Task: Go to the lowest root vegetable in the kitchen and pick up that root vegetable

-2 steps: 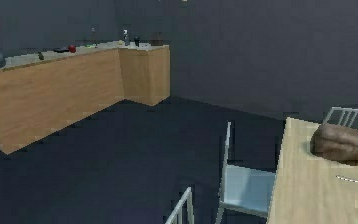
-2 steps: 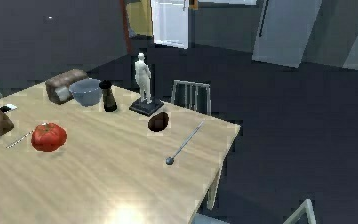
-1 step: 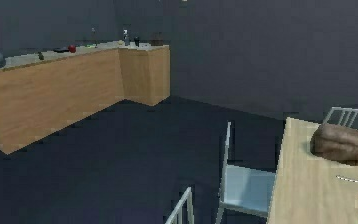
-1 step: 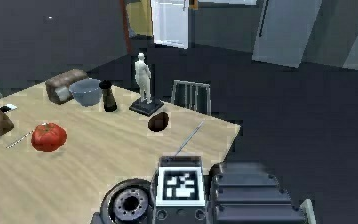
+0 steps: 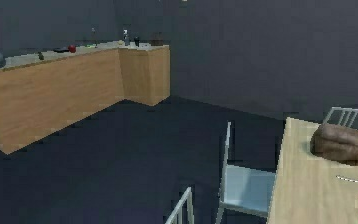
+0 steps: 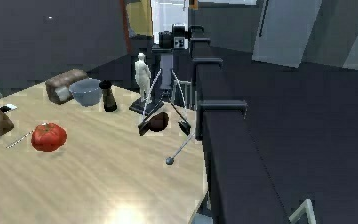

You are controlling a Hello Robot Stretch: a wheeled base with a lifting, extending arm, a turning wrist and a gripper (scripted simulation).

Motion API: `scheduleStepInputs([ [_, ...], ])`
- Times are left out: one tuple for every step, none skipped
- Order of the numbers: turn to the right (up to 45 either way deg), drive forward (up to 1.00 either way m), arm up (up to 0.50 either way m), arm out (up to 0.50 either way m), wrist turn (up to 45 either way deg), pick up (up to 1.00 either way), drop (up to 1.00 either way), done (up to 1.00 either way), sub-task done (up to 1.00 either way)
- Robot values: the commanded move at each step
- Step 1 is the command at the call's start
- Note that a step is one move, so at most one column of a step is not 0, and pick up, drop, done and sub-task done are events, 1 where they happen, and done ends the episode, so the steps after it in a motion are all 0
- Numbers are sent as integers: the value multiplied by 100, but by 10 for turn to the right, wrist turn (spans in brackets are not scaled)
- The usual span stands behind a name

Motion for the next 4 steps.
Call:
scheduleStepInputs([
  [0, 0, 0, 0, 450, 0, 0, 0, 0],
  [0, 0, 0, 0, 450, 0, 0, 0, 0],
  [0, 0, 0, 0, 450, 0, 0, 0, 0],
  [0, 0, 0, 0, 210, 0, 0, 0, 0],
])
